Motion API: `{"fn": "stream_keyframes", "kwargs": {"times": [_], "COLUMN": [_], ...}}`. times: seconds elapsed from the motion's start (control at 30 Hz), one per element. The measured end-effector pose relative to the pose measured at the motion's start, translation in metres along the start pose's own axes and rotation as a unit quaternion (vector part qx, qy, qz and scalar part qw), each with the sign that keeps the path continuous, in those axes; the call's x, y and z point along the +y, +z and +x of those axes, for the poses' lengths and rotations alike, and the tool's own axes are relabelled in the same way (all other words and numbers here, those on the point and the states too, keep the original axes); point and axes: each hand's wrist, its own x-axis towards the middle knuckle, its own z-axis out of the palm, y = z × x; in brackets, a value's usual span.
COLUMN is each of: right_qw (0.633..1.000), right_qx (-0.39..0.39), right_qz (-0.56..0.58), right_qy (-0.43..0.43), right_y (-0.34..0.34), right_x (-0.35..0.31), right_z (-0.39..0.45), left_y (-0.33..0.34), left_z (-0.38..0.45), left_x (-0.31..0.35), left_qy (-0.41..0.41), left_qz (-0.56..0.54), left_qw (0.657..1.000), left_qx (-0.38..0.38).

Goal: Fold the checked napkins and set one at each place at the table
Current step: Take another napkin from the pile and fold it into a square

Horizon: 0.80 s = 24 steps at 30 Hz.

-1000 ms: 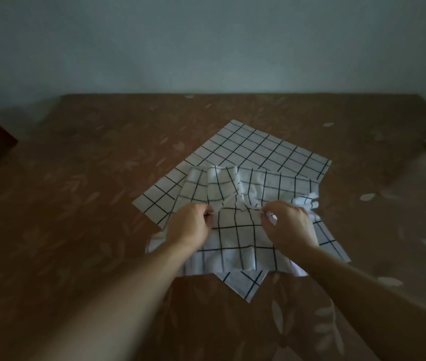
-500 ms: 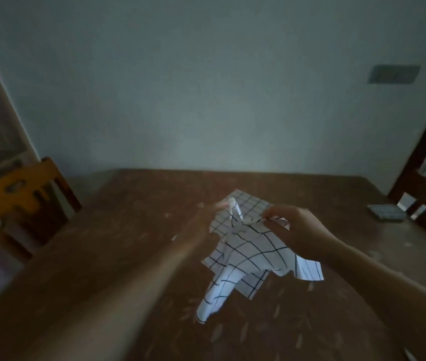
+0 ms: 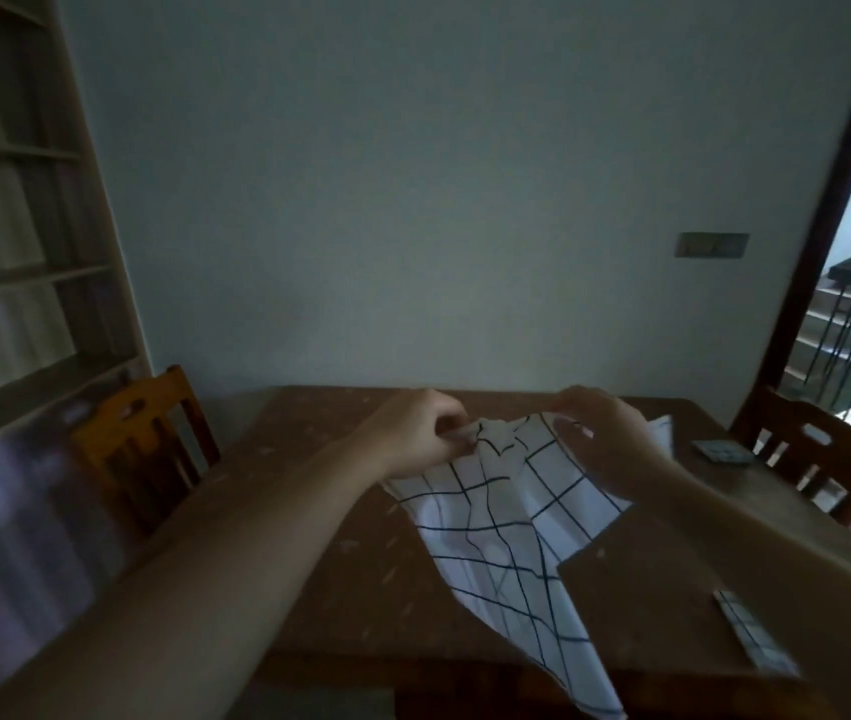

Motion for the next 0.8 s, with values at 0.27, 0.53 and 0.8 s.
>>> {"fn": "stream_keyframes", "kwargs": {"times": [0.27, 0.53, 0.8], "right_qw": [0.852, 0.732, 0.816], "right_qx": [-0.073, -0.145, -0.068], "right_qz": [0.401, 0.575, 0.481], "right_qy": [0.329, 0.336, 0.313], "right_y": [0.070, 0.076, 0.021], "right_x": [-0.012, -0.016, 0.005], "right_z": [-0.129, -0.094, -0.052], "left_y": [0.001, 0.010, 0.005], "left_z": [-0.034, -0.058, -0.053], "left_x": [0.006, -0.013, -0.025], "left_qy": [-0.035, -0.050, -0.095], "left_qz": [-0.039, -0.032, 0.016], "left_qw": [0.997, 0.996, 0.994], "left_qx": [0.063, 0.067, 0.047]}}
